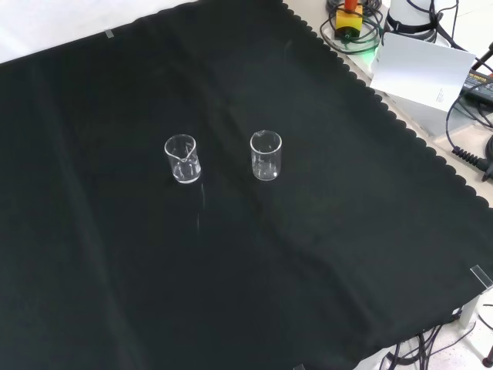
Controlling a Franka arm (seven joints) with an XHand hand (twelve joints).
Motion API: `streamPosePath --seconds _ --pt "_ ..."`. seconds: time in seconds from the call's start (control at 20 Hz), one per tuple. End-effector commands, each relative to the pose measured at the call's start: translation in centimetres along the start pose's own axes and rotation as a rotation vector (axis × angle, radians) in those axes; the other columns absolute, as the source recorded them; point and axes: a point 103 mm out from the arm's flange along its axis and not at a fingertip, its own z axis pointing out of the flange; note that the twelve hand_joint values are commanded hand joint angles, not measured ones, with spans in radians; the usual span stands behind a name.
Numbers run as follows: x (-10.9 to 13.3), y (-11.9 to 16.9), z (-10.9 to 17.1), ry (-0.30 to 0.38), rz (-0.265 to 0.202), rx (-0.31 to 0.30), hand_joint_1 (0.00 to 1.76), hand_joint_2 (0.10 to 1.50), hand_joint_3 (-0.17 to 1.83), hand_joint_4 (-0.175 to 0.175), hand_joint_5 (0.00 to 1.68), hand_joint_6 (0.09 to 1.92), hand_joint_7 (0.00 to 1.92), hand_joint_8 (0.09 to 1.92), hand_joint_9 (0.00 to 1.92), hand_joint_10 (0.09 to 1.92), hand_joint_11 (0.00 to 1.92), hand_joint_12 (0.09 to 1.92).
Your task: Pick up the beaker on the right.
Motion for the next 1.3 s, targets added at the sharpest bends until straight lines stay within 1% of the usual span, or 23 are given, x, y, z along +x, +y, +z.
streamPosePath --seconds 0.05,0.25,0.4,0.55,0.65,0.75,0.85,0.95,1.0,1.1,1.2,1.3 --pt "-0.5 3.5 3.6 0.010 0.014 0.042 0.00 1.24 0.37 0.005 0.21 0.09 0.00 0.30 0.04 0.61 0.00 1.17" --pt "-1.1 6.9 6.7 0.033 0.004 0.069 0.00 1.25 0.36 0.004 0.21 0.09 0.00 0.31 0.05 0.61 0.00 1.17" --pt "-1.8 9.4 8.6 0.050 0.003 0.080 0.00 1.25 0.36 0.004 0.21 0.09 0.00 0.31 0.05 0.61 0.00 1.17" --pt "-1.8 11.5 10.3 0.056 -0.006 0.098 0.00 1.25 0.36 0.004 0.21 0.09 0.00 0.31 0.05 0.61 0.00 1.17" --pt "-1.6 12.6 11.3 0.063 -0.020 0.102 0.00 1.25 0.36 0.003 0.22 0.09 0.00 0.31 0.05 0.61 0.00 1.17" --pt "-1.4 13.5 12.3 0.077 -0.040 0.090 0.00 1.25 0.35 0.003 0.22 0.09 0.00 0.31 0.05 0.61 0.00 1.17" --pt "-1.1 14.3 13.4 0.090 -0.075 0.078 0.05 1.24 0.34 -0.001 0.22 0.09 0.02 0.33 0.08 0.62 0.00 1.18" --pt "-0.8 15.0 14.7 0.154 -0.089 0.070 0.16 1.21 0.31 -0.003 0.25 0.09 0.07 0.37 0.16 0.65 0.00 1.24" --pt "-0.5 15.3 15.3 0.174 -0.097 0.072 0.21 1.19 0.30 -0.004 0.25 0.09 0.09 0.39 0.19 0.66 0.00 1.27" --pt "0.1 16.1 16.9 0.187 -0.116 0.089 0.30 1.16 0.29 -0.005 0.26 0.09 0.12 0.41 0.23 0.67 0.00 1.31" --pt "0.6 16.7 18.4 0.222 -0.123 0.099 0.42 1.08 0.30 -0.007 0.28 0.09 0.14 0.49 0.27 0.67 0.00 1.35" --pt "1.0 17.4 19.8 0.233 -0.135 0.115 0.49 1.01 0.35 -0.009 0.29 0.09 0.14 0.55 0.29 0.67 0.00 1.38"
